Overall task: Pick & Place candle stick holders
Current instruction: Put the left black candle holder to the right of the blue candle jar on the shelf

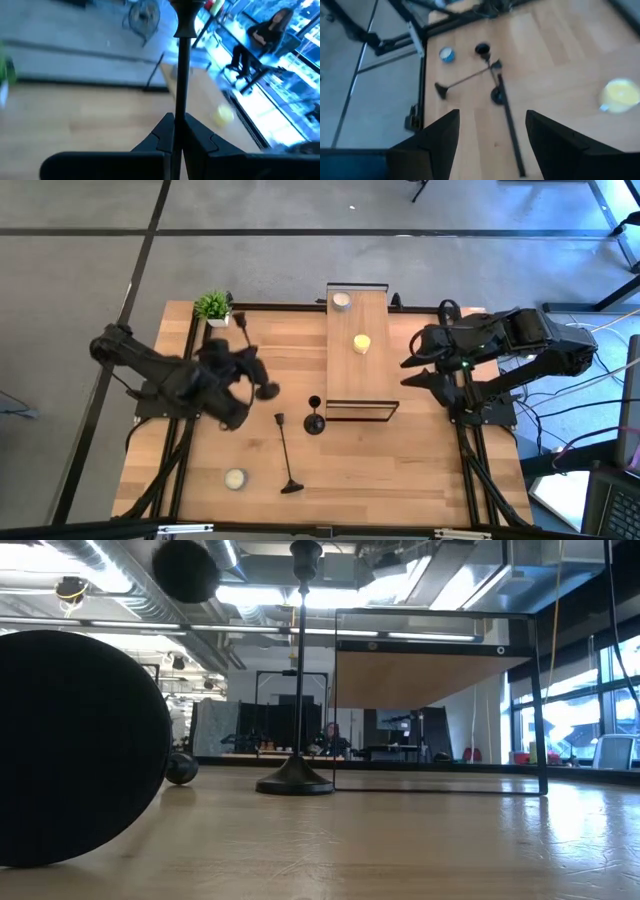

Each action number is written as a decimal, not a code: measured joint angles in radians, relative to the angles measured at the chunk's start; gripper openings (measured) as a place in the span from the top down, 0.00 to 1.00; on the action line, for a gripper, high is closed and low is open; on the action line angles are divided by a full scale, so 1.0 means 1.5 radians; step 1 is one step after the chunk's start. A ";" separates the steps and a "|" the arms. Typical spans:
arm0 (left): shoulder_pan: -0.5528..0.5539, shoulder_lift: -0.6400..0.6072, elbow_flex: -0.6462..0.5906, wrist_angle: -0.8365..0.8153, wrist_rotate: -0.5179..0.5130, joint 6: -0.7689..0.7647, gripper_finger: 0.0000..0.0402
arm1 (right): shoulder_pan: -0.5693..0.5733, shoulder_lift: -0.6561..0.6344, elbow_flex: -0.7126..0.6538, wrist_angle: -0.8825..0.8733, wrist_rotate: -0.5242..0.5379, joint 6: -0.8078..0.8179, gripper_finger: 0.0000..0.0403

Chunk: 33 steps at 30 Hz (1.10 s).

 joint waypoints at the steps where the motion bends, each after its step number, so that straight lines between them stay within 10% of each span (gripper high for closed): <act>1: 0.018 0.000 0.011 0.021 -0.011 0.055 0.97 | 0.000 0.000 0.000 0.011 0.014 -0.002 0.43; 8: 0.158 -0.001 0.091 0.286 0.003 0.542 0.97 | -0.017 0.000 0.000 0.083 0.119 0.018 0.43; 14: 0.291 0.000 0.110 0.642 0.317 0.977 0.97 | -0.045 0.015 0.000 0.202 0.152 0.002 0.43; 27: 0.539 0.025 0.082 0.893 0.946 1.048 0.97 | -0.094 0.076 0.000 0.296 0.140 -0.006 0.43; 33: 0.546 0.058 0.082 0.966 1.075 1.028 0.97 | -0.113 0.120 0.000 0.396 0.120 -0.038 0.43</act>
